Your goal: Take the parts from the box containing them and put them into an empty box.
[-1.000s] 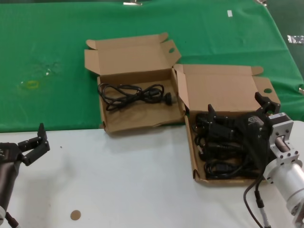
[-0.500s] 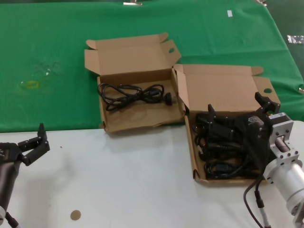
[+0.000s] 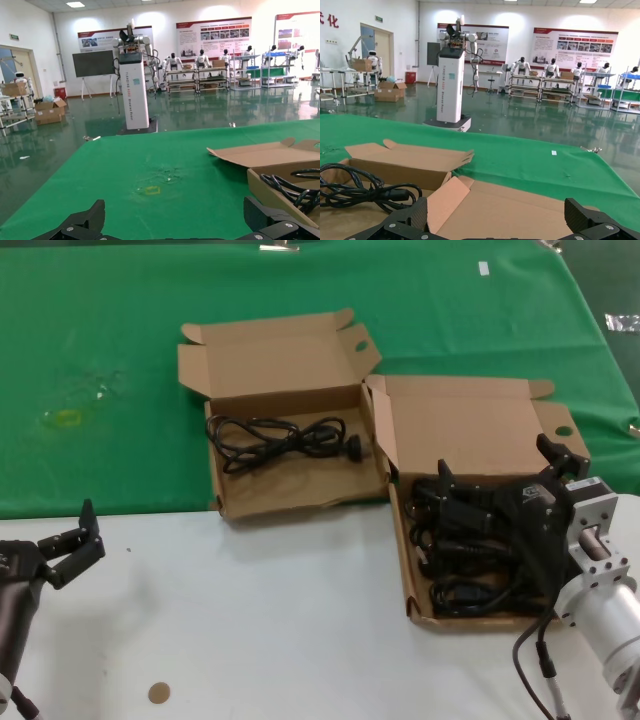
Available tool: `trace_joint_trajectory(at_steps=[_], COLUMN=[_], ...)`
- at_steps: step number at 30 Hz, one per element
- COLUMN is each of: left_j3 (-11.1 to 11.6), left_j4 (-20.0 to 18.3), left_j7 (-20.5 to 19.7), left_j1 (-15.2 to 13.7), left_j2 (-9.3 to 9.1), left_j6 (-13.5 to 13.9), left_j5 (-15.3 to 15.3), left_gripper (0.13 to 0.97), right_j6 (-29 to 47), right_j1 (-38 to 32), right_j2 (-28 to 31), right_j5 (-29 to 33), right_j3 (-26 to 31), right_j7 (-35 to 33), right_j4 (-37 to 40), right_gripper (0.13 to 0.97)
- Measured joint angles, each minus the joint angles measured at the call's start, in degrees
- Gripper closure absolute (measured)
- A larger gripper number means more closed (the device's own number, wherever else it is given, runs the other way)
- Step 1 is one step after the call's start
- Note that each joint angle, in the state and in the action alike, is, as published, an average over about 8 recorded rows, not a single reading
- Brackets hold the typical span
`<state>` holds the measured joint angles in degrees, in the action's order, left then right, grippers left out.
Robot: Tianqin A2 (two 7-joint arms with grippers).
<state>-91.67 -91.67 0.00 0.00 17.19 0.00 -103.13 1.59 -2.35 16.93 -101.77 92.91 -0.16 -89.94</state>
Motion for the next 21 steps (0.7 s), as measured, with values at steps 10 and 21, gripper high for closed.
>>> trace_joint_trajectory(at_steps=[10, 21], left_j3=[0.0, 0.0], left_j4=[0.0, 0.0], left_j7=[0.0, 0.0], left_j1=[0.0, 0.0], left_j2=[0.0, 0.0], left_j6=[0.0, 0.0], left_j5=[0.0, 0.0], left_gripper=[0.132, 0.132], right_j6=[0.0, 0.0], right_j1=[0.0, 0.0], right_j2=[0.0, 0.0], right_j5=[0.0, 0.0], right_j3=[0.0, 0.0], right_j7=[0.0, 0.0], right_j4=[0.0, 0.0], right_gripper=[0.129, 0.129])
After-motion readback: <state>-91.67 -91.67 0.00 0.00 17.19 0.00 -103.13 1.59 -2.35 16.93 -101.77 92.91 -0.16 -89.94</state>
